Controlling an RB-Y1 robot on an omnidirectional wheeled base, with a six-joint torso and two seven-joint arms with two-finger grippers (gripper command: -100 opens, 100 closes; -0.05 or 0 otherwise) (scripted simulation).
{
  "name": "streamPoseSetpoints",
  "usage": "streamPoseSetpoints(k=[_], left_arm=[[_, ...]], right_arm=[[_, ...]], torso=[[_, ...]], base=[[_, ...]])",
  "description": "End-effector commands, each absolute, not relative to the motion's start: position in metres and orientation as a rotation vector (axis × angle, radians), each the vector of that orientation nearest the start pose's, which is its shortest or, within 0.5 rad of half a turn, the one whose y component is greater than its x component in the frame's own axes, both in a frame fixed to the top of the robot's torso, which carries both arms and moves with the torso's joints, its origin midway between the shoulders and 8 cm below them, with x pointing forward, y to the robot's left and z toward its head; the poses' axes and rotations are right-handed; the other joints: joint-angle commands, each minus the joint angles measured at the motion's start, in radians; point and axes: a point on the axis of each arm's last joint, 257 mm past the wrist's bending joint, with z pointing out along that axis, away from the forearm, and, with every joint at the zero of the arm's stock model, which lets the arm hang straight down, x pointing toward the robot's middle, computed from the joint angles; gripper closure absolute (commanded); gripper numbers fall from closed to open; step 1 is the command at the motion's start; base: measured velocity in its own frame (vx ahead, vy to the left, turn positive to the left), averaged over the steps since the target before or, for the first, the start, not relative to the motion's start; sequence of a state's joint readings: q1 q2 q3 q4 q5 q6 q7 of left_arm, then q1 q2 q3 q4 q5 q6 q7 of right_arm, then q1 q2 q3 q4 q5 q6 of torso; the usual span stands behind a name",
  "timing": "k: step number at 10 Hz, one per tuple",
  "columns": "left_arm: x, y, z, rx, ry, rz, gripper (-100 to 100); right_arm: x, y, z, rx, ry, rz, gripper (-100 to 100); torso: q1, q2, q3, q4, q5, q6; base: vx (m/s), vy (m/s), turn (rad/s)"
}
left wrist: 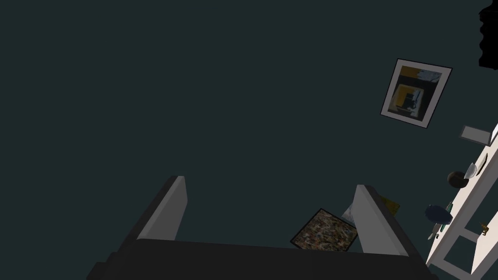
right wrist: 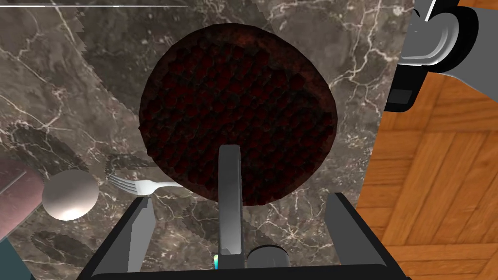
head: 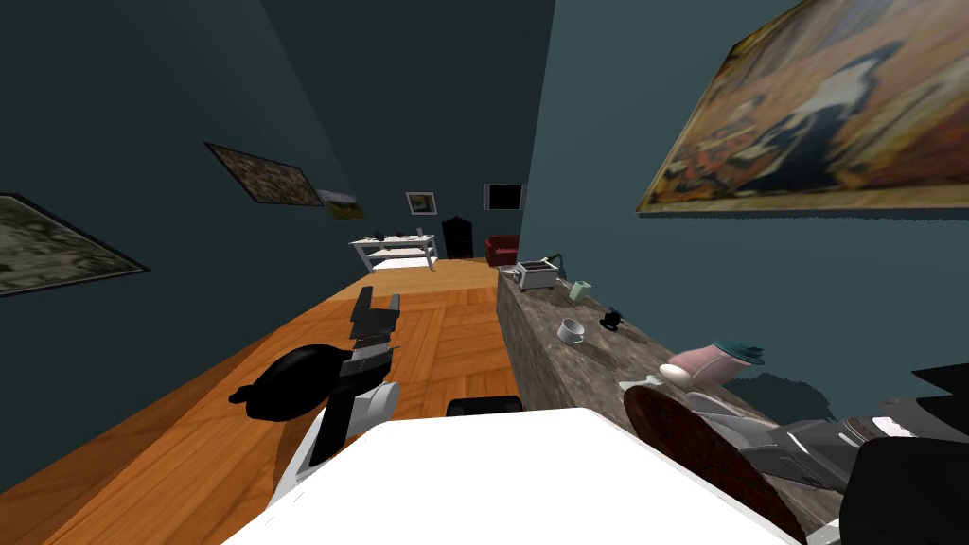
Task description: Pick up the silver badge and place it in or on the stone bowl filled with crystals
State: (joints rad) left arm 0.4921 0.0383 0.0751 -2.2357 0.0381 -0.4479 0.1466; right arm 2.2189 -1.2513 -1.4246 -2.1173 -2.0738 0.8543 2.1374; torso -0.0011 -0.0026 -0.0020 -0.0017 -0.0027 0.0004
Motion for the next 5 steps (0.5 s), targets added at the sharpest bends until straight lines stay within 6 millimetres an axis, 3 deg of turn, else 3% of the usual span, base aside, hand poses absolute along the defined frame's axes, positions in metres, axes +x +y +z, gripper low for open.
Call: streamPoseSetpoints(k=[1,2,3,4,5], left_arm=[[0.356,0.31,0.0,-0.778,0.628,-1.366,0],[0.356,0.31,0.0,-0.778,0.628,-1.366,0],[0.356,0.31,0.0,-0.778,0.628,-1.366,0],[0.356,0.31,0.0,-0.777,0.628,-1.366,0],[0.356,0.31,0.0,-0.777,0.628,-1.366,0]], right_arm=[[0.074,-0.529,-0.162,-0.135,3.074,-0.002,-100],[0.074,-0.529,-0.162,-0.135,3.074,-0.002,0],[0.047,-0.556,-0.154,0.029,3.101,-0.076,-100],[0.035,-0.564,-0.153,0.097,3.112,-0.109,-100],[0.025,-0.567,-0.157,0.15,3.135,-0.115,-100]], torso=[[0.0,0.0,0.0,0.0,0.0,0.0],[0.0,0.0,0.0,0.0,0.0,0.0],[0.0,0.0,0.0,0.0,0.0,0.0],[-0.013,0.009,0.005,0.002,-0.002,-0.001],[-0.018,0.013,0.008,0.003,-0.005,-0.001]], base=[[0.0,0.0,0.0],[0.0,0.0,0.0],[-0.169,-0.237,0.306],[-0.23,-0.303,0.534],[-0.054,0.002,0.177]])
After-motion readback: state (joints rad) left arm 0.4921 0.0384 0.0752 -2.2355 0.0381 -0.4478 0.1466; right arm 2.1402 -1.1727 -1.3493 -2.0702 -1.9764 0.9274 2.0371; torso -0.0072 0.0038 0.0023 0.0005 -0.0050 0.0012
